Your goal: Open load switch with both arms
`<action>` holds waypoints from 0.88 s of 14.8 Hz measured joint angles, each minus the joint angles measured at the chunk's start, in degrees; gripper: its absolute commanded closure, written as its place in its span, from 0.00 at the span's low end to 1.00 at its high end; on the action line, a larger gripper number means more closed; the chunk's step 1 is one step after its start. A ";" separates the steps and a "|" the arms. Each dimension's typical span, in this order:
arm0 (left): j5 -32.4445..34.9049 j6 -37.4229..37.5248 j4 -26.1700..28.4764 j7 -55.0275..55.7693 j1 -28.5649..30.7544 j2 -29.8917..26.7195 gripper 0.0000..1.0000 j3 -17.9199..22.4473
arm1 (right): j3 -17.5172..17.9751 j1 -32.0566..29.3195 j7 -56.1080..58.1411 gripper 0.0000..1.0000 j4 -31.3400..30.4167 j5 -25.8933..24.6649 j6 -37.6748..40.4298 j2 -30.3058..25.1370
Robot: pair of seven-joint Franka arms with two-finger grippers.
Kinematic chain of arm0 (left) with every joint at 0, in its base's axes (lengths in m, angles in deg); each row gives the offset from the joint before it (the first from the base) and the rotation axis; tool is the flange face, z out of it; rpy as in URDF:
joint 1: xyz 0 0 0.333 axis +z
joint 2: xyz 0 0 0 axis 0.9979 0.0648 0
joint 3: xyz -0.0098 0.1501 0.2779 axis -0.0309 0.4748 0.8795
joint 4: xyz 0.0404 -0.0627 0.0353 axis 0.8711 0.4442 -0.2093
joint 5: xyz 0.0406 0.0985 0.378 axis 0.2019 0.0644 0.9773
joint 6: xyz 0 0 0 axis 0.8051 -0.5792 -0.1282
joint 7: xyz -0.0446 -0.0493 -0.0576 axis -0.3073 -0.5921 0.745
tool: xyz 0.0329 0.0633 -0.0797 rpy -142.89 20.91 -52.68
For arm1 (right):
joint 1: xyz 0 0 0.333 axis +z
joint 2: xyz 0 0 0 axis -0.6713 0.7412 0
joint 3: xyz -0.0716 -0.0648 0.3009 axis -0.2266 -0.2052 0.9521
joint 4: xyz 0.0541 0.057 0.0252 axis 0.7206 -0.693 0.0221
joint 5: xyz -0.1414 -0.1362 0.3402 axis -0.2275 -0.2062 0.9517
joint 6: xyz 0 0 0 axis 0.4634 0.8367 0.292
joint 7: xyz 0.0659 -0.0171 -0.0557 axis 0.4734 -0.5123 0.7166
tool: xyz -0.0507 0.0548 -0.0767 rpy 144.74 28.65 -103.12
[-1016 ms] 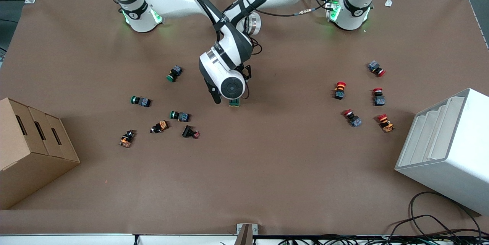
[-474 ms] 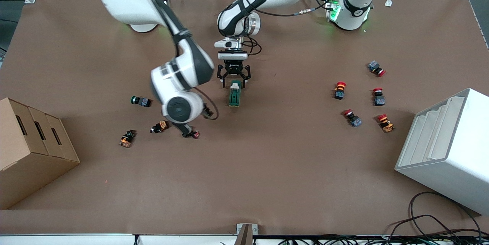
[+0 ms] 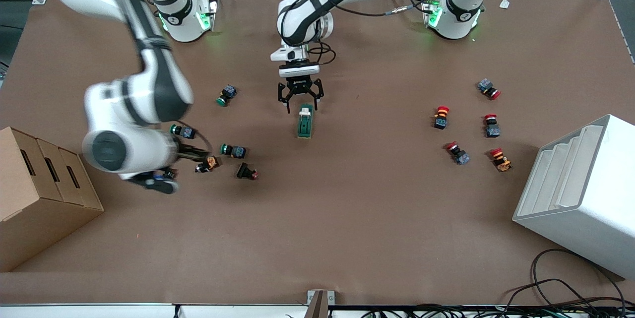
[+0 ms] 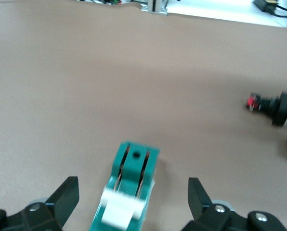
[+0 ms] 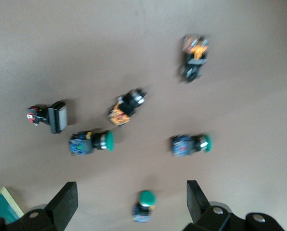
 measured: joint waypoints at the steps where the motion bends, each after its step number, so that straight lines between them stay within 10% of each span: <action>1: -3.79 0.04 -1.47 -3.55 0.51 -1.37 0.00 0.02 | -0.01 -2.50 4.95 0.00 -0.04 -0.05 0.29 -1.41; 13: -45.28 1.41 -12.88 -49.39 21.94 -19.32 0.00 0.19 | -2.65 -10.47 22.09 0.00 -0.10 -3.30 3.51 -12.21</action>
